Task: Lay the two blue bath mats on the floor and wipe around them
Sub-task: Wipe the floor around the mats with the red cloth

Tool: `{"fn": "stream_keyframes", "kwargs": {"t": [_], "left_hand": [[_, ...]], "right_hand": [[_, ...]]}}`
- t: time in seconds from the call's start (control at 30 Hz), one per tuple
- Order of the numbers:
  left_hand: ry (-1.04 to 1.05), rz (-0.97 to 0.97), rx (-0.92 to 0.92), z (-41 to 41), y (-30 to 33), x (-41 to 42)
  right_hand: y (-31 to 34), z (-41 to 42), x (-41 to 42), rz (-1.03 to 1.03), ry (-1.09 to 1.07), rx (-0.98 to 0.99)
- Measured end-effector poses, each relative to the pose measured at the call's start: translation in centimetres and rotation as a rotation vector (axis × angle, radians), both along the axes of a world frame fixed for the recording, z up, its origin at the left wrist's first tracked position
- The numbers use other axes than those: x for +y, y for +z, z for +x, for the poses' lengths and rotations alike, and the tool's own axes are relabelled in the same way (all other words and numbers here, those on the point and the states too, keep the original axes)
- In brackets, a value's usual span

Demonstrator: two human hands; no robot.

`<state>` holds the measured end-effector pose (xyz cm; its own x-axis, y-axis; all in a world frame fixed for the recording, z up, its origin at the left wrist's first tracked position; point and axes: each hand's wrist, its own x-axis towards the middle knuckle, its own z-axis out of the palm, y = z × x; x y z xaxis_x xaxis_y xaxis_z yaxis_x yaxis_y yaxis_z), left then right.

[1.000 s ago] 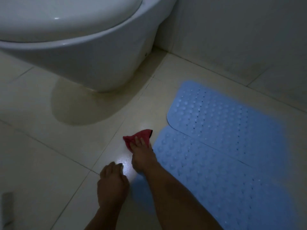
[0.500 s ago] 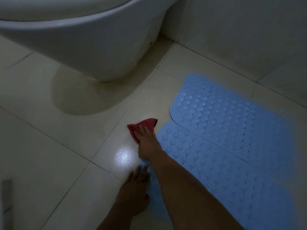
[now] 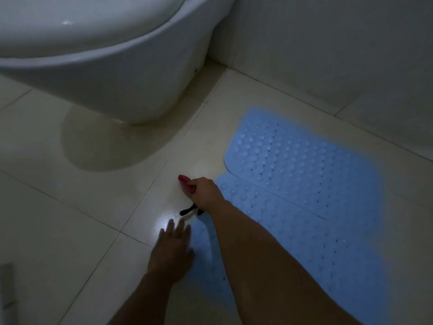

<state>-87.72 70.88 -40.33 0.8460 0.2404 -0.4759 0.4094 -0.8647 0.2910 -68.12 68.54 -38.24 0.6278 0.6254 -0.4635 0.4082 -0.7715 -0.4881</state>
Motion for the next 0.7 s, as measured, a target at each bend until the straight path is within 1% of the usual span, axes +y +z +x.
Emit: {"fn": "stream_keyframes", "kwargs": {"t": [0.07,0.17,0.27,0.33,0.4,0.47,0.53,0.57,0.6,0.7], "left_hand": [[0.155,-0.027,-0.017,2.3,2.8,1.4],[0.317,-0.124,-0.142,6.1,8.1,3.8],[0.342,-0.231,-0.256,9.5,15.6,4.1],[0.337,-0.342,-0.314,11.4,22.4,3.0],[0.322,-0.467,-0.335,12.7,29.9,1.5],[0.295,-0.560,-0.314,13.7,36.8,0.5],[0.270,-0.593,-0.313,14.6,44.8,0.0],[0.269,-0.603,-0.316,14.8,48.4,-0.2],[0.260,-0.629,-0.322,15.1,53.4,-0.5],[0.191,-0.657,-0.301,15.4,66.6,-2.3]], "right_hand": [[3.3,-0.1,-1.1,0.099,-0.126,0.016],[8.9,1.3,-3.7,0.168,-0.306,0.077],[17.8,2.5,-7.8,0.301,-0.492,0.183],[25.0,2.6,-10.3,0.387,-0.576,0.316],[32.4,2.8,-12.5,0.370,-0.619,0.413],[39.2,2.8,-14.1,0.374,-0.651,0.463],[46.9,3.0,-15.5,0.404,-0.735,0.461],[50.2,2.7,-15.9,0.445,-0.795,0.447],[54.8,2.7,-16.7,0.496,-0.871,0.413],[66.2,1.1,-19.2,0.584,-1.082,0.211]]}}
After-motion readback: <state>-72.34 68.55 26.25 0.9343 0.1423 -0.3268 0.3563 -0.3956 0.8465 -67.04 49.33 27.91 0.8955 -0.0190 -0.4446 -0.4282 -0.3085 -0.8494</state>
